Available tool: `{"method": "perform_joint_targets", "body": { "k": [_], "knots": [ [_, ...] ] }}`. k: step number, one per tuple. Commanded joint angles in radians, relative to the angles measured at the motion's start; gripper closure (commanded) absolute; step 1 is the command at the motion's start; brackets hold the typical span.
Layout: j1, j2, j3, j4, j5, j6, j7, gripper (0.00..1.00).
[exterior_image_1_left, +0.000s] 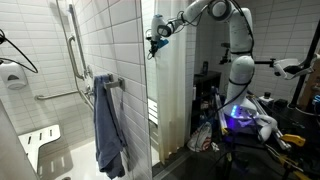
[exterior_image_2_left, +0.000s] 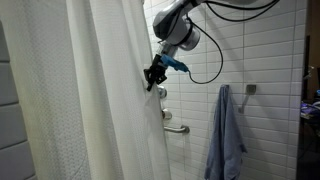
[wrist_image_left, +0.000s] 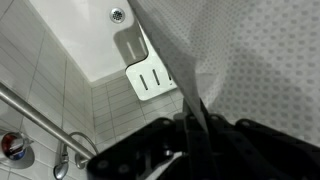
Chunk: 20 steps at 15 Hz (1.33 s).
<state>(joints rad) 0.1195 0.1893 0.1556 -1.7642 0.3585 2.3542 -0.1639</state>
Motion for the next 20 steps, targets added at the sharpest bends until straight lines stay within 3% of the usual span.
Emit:
{"method": "perform_joint_targets", "body": {
  "k": [1,20],
  "knots": [
    [-0.005,0.001,0.006,0.003,-0.005,-0.003,0.005,0.99],
    [-0.008,-0.014,0.009,-0.017,0.01,0.006,-0.002,1.0]
  ]
}}
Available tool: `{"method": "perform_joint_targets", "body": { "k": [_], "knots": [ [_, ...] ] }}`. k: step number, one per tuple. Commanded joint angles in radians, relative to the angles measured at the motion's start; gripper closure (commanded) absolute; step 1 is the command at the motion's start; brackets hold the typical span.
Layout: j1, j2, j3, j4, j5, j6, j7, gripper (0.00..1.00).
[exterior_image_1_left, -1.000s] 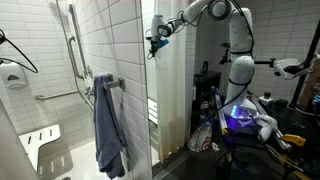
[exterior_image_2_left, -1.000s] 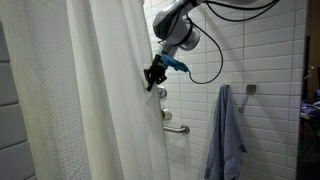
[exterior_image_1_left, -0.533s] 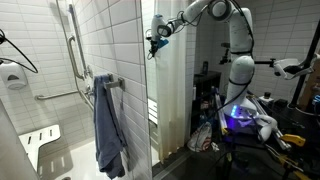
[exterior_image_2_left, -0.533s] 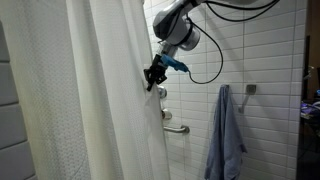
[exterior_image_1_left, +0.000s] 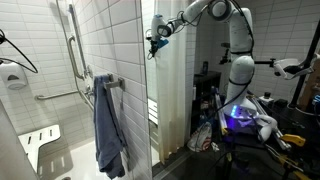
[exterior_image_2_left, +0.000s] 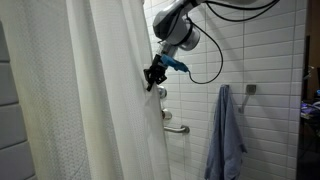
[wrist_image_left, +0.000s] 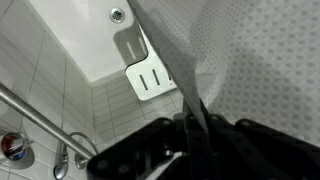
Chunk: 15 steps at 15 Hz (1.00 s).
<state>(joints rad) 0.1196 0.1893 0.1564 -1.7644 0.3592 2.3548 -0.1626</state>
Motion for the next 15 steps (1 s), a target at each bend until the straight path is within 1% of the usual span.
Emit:
{"method": "perform_joint_targets", "body": {
  "k": [1,11,15],
  "knots": [
    [-0.011,-0.02,0.007,-0.025,0.015,0.011,-0.009,1.0],
    [-0.055,-0.081,-0.016,-0.101,0.073,0.041,-0.015,1.0],
    [-0.076,-0.08,-0.039,-0.093,0.082,0.04,-0.02,1.0]
  ]
}}
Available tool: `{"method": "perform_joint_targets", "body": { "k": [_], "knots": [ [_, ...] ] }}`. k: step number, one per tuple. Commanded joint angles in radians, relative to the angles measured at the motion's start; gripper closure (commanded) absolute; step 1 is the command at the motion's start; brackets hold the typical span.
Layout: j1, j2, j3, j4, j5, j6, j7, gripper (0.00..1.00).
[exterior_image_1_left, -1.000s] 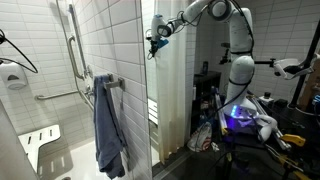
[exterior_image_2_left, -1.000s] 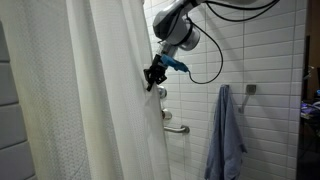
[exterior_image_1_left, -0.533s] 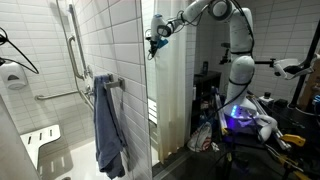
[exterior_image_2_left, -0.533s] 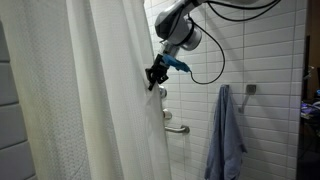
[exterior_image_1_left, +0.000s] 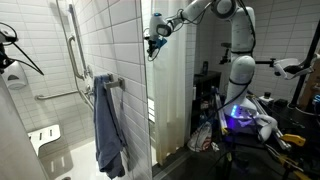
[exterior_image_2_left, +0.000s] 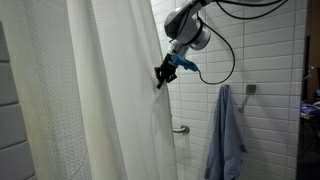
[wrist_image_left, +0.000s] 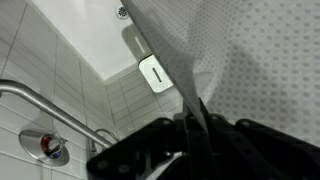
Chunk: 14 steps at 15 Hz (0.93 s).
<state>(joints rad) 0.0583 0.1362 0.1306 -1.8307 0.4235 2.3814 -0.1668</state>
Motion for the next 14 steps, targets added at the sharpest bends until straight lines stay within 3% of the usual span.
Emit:
{"method": "perform_joint_targets", "body": {
  "k": [1,8,14],
  "knots": [
    [-0.02,-0.027,-0.019,-0.022,0.017,0.01,-0.012,1.0],
    [-0.072,0.022,-0.059,0.087,0.012,-0.09,-0.082,1.0],
    [-0.107,0.141,-0.069,0.3,-0.009,-0.215,-0.178,1.0]
  ]
}}
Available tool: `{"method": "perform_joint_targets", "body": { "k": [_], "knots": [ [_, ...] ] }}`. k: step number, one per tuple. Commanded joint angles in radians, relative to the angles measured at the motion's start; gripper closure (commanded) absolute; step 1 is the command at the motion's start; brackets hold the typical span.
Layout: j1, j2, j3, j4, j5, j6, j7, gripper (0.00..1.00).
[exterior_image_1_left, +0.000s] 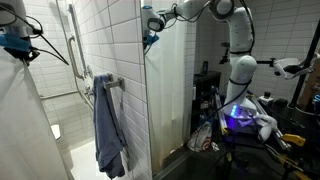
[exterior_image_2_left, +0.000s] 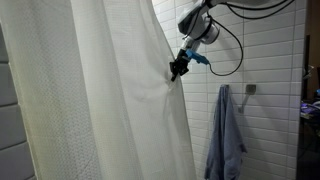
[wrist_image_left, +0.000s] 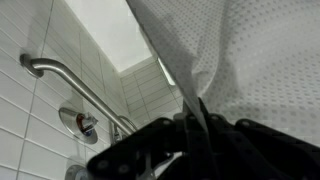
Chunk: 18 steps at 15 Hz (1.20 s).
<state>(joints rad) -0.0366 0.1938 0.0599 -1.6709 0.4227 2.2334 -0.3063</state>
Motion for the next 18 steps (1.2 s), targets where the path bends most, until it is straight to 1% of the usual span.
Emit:
{"method": "perform_joint_targets", "body": {
  "k": [1,7,10,16,17,18],
  "knots": [
    [-0.015,0.111,0.004,0.18,-0.012,-0.077,-0.046,1.0],
    [-0.037,0.268,0.016,0.407,-0.023,-0.15,-0.04,1.0],
    [-0.049,0.326,0.016,0.501,-0.033,-0.18,-0.025,1.0],
    [-0.078,0.398,0.011,0.631,-0.054,-0.221,0.007,1.0],
    [-0.07,0.402,-0.012,0.639,-0.041,-0.222,0.007,1.0],
    [-0.075,0.409,-0.014,0.651,-0.039,-0.224,0.015,1.0]
  ]
}}
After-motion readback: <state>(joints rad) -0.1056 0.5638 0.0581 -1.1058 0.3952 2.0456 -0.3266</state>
